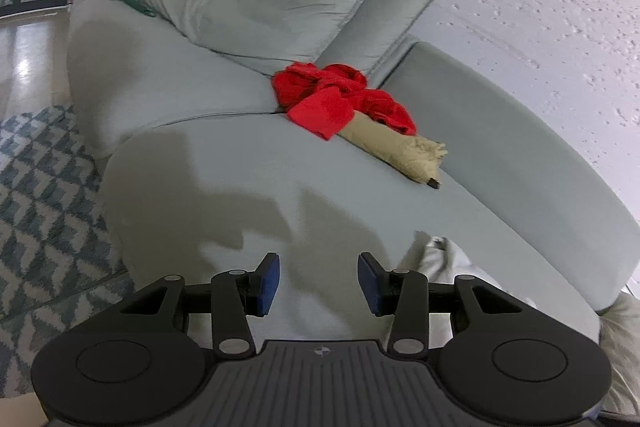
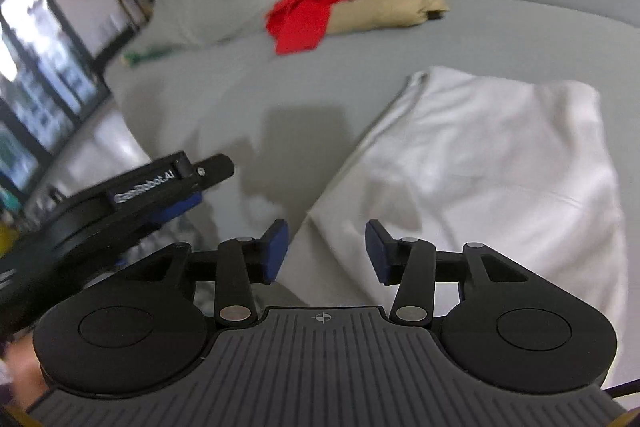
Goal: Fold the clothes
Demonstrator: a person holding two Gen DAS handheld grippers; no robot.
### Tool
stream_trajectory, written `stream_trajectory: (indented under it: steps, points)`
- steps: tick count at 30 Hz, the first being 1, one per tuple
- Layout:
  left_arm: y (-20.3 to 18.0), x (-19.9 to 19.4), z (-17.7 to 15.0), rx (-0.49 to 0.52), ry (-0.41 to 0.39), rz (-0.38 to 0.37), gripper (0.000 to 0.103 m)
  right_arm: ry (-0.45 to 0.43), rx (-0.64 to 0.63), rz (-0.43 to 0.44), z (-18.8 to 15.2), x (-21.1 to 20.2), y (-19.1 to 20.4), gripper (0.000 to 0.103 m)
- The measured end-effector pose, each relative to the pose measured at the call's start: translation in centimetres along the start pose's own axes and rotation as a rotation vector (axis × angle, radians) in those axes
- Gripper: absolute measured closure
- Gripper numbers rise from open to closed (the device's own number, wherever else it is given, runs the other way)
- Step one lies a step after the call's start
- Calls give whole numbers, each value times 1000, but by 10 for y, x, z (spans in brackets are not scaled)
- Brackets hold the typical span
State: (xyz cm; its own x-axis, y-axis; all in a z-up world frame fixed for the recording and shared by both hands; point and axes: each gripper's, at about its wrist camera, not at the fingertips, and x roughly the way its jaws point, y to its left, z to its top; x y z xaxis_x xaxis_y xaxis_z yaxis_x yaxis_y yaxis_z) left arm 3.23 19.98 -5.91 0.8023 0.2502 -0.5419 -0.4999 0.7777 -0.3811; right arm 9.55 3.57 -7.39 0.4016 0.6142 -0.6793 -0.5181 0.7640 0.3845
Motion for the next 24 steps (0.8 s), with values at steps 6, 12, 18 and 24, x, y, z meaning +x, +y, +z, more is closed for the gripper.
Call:
stream_trajectory:
  steps: [6,12,18,24]
  points:
    - [-27,0,-15,81,111,-211,83,-172,159,-77,-13,-73,-71,54]
    - [-79,24,-24,273,321,-279,88,-129,80,-174,-10,-70,-111,95]
    - [-122,51,-33,560,387,-226,88,39,-153,-132,4,-28,-96,93]
    - [-116,49,-64,538,331,-271,88,72,-144,-127,-22,-24,-109,94]
